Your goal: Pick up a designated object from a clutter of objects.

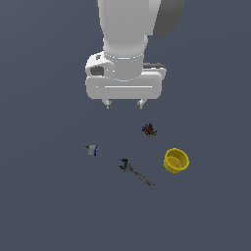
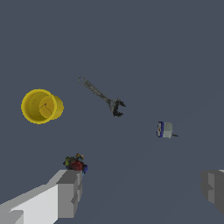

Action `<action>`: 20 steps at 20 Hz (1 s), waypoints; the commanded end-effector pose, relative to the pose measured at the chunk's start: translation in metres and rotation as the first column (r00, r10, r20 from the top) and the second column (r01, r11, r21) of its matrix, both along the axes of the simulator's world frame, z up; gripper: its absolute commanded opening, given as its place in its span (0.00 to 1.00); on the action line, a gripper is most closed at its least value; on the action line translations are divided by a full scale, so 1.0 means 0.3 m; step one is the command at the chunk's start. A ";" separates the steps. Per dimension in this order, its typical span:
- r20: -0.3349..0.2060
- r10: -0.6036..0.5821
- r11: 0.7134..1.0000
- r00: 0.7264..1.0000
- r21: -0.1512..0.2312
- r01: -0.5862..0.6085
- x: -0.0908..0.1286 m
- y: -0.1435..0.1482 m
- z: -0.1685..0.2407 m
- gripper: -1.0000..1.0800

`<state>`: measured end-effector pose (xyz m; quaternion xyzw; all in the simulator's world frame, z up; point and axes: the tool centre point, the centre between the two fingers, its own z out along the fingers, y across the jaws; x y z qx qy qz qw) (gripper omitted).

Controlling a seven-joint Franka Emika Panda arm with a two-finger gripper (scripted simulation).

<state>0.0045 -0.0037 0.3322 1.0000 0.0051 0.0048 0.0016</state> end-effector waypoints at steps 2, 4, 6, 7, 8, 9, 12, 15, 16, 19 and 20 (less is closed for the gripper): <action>0.000 0.001 1.000 1.000 0.000 -0.001 0.000 0.001 0.000 0.96; 0.002 0.007 1.000 1.000 0.003 -0.007 -0.002 0.007 0.003 0.96; 0.005 0.019 1.000 1.000 0.008 -0.019 -0.005 0.019 0.009 0.96; 0.006 0.026 1.000 1.000 0.011 -0.026 -0.006 0.026 0.013 0.96; 0.008 0.032 0.999 0.999 0.013 -0.032 -0.008 0.031 0.015 0.96; 0.009 0.036 0.999 0.999 0.015 -0.036 -0.008 0.035 0.017 0.96; 0.009 0.039 0.999 0.999 0.016 -0.039 -0.008 0.037 0.017 0.96; 0.009 0.037 0.999 0.999 0.015 -0.037 -0.009 0.036 0.017 0.96; 0.009 0.039 0.999 0.999 0.015 -0.039 -0.007 0.036 0.016 0.96; 0.009 0.052 0.999 0.999 0.014 -0.052 0.004 0.038 0.003 0.96; 0.009 0.059 0.998 0.998 0.013 -0.059 0.009 0.038 -0.004 0.96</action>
